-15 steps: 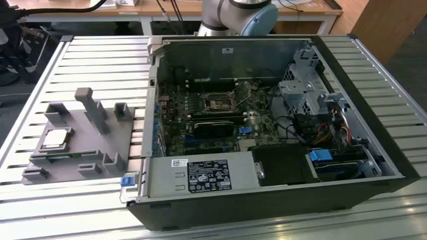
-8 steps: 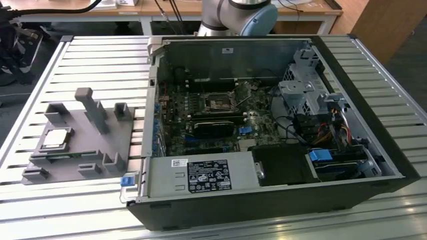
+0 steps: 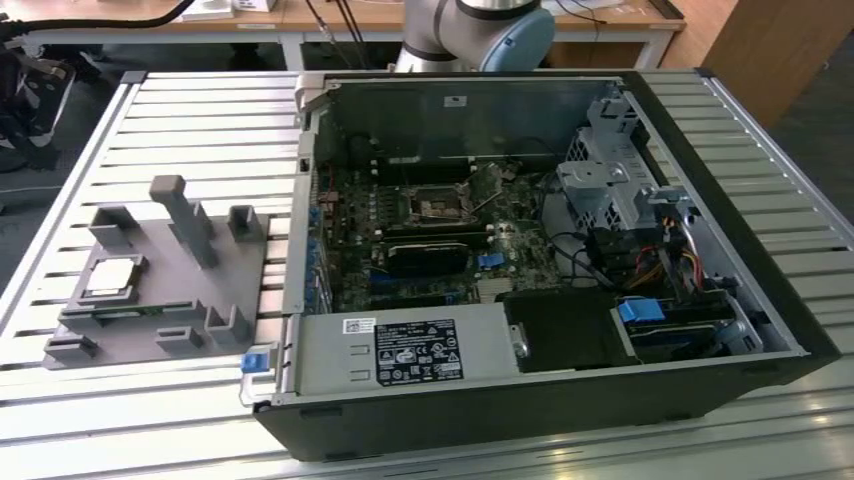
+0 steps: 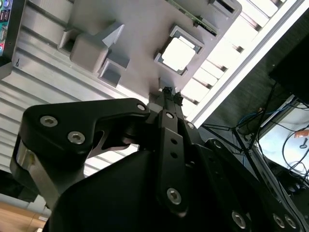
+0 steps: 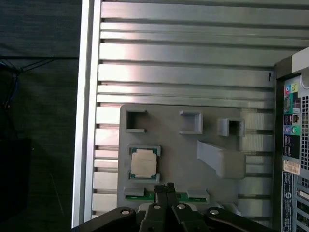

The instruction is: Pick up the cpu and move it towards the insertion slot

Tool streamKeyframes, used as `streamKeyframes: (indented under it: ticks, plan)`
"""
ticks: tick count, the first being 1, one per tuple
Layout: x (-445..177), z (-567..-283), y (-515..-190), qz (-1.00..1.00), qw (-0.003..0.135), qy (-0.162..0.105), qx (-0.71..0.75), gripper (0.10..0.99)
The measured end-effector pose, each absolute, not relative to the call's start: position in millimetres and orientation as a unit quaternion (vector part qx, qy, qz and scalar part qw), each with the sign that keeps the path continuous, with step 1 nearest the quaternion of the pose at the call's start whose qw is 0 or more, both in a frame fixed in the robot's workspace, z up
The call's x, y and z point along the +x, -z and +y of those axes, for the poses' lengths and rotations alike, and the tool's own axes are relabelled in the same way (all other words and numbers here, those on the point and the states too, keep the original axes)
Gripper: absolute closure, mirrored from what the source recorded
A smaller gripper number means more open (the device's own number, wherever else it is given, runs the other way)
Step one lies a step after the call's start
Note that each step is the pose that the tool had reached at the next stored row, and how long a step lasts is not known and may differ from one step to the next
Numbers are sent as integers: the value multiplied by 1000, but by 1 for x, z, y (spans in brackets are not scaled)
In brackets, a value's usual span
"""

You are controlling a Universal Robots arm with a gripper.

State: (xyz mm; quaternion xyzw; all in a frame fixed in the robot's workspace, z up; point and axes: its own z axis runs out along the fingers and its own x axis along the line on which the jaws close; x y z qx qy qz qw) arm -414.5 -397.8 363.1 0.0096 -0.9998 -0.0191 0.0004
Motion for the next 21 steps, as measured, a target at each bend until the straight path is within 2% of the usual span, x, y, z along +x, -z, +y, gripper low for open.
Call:
streamKeyframes:
  ticks: [5,6,8,9,13,15,16,18,19,20,21]
  plan:
    - [-415,-398,-363,-1000,0,18,10,973]
    - [-415,-398,-362,-1000,0,18,10,918]
    - [-415,-398,-361,-1000,0,18,10,918]
    - [-415,-398,-360,-1000,0,18,10,847]
    - [-415,-398,-356,-1000,0,18,11,839]
    - [-416,-398,-354,-1000,1,18,11,722]
    - [-417,-398,-354,-1000,1,18,11,722]
    - [-418,-398,-352,-1000,0,18,11,604]
    - [-419,-398,-351,-1000,0,18,11,604]
    - [-420,-398,-351,-1000,0,18,11,545]
    - [-421,-398,-350,-1000,0,18,11,545]
